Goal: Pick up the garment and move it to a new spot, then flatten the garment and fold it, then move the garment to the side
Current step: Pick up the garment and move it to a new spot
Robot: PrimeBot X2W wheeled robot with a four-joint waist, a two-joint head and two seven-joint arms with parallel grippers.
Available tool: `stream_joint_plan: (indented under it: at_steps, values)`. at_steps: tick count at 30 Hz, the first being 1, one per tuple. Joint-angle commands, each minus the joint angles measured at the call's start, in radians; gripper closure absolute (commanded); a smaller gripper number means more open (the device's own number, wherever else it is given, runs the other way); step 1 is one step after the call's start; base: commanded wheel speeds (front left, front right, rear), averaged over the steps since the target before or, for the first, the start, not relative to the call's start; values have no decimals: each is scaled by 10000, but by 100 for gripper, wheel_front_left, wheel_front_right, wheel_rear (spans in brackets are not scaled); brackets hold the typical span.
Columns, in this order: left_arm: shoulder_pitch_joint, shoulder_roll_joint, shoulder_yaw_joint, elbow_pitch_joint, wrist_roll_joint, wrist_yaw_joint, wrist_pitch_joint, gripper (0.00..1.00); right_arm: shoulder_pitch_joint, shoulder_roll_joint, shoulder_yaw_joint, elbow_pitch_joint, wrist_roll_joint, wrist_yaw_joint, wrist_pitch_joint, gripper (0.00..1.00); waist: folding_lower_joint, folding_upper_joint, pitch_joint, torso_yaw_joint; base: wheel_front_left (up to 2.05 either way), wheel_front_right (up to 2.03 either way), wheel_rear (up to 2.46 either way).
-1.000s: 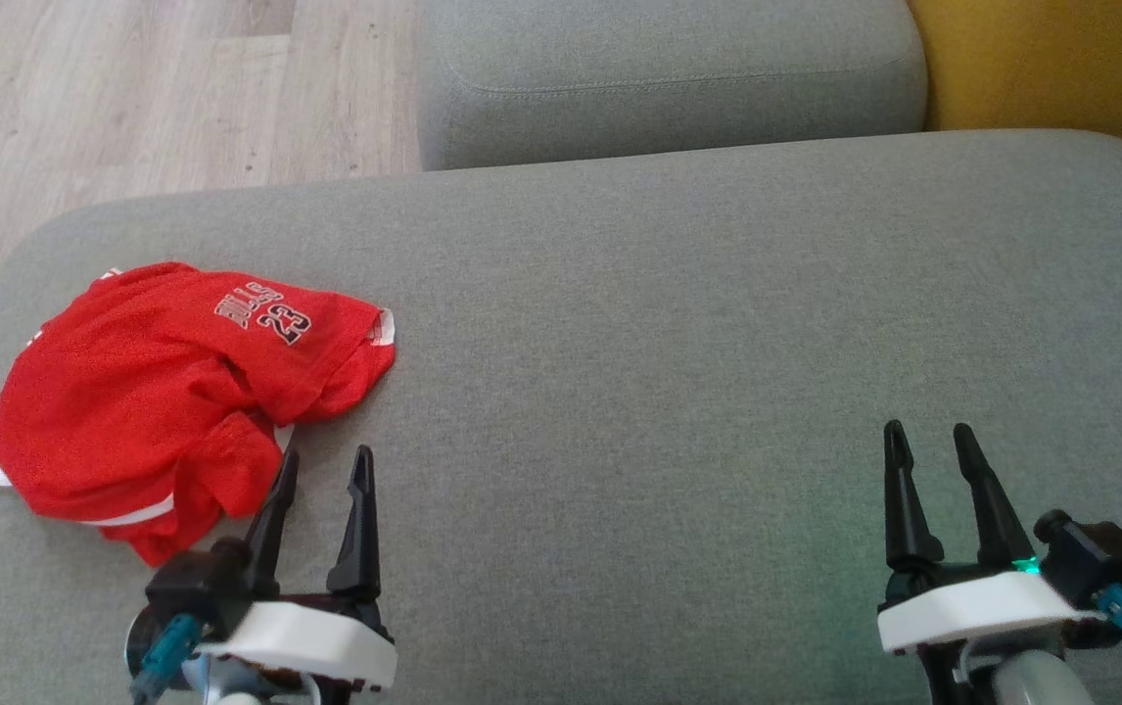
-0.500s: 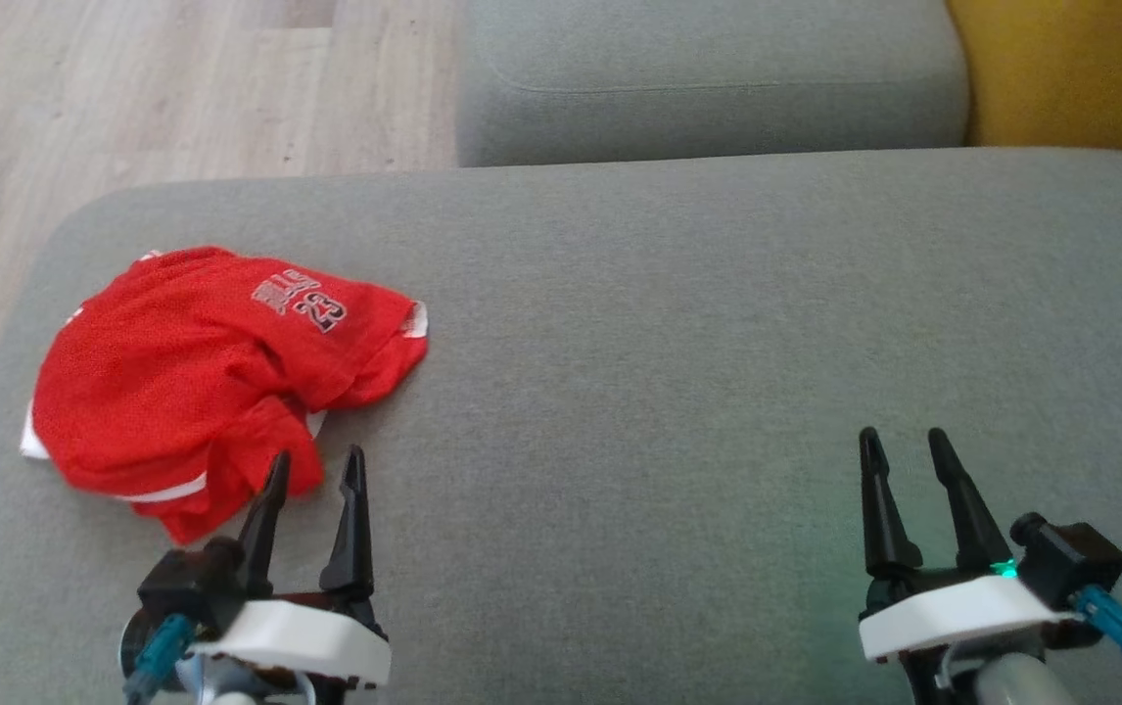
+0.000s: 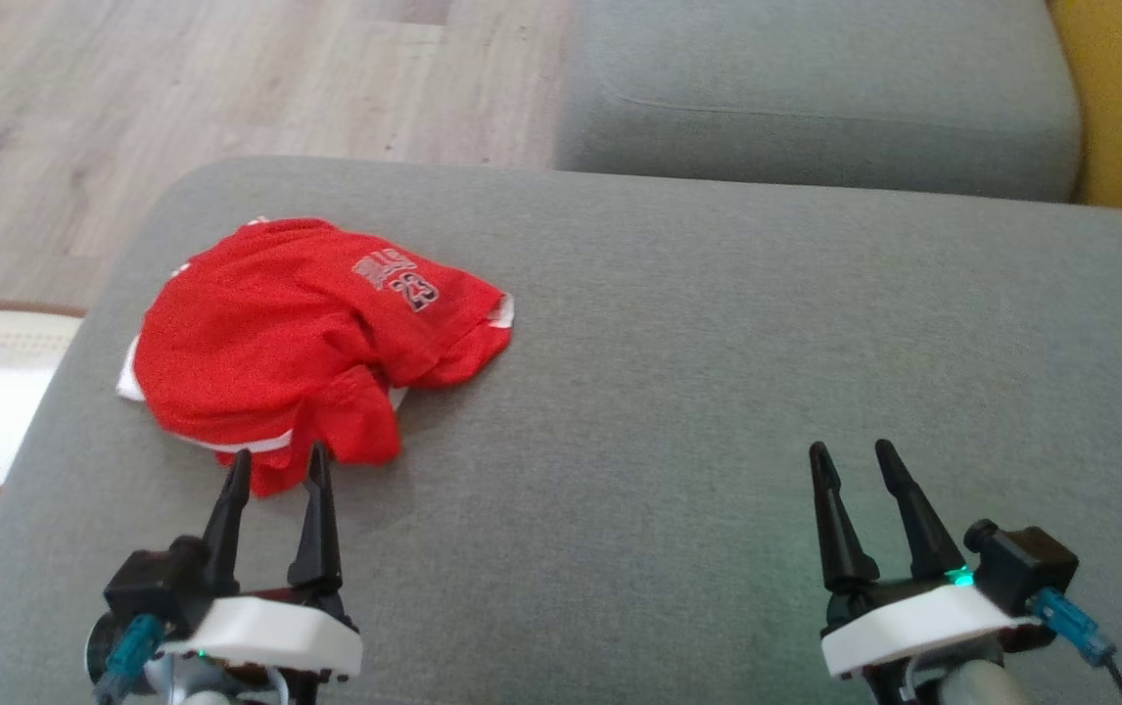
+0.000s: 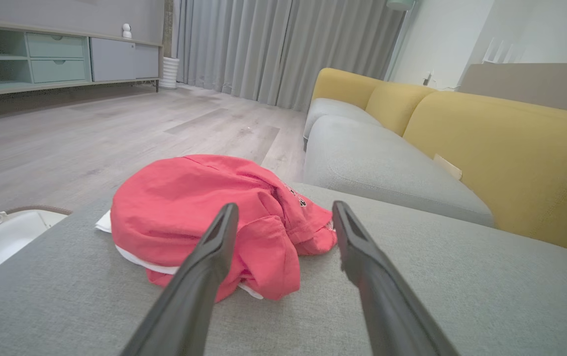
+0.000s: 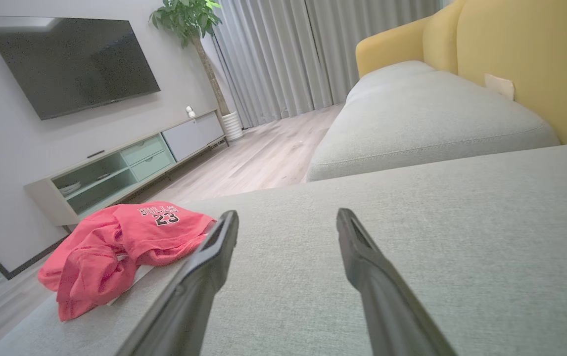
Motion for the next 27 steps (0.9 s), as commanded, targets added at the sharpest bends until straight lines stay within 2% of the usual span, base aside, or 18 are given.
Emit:
stream_joint_plan:
  at_steps: [1,15,22,27]
  values:
    - [-356,-28,380,-301,116,-37,-122,0,-347,-77,293,-288,92,-7,-109,0,0,0,-40,260,0,0,0]
    - [-269,-28,832,-310,326,-224,-122,0,-243,-77,642,-235,339,-7,-109,0,0,0,32,937,0,0,0]
    - [-374,-28,970,-242,290,-199,-122,0,-312,-77,583,-246,287,-7,-109,0,0,0,293,812,0,0,0]
    - [-1080,-3,967,254,723,-526,-122,0,-572,-77,338,-318,117,-7,-109,0,0,0,918,549,0,0,0]
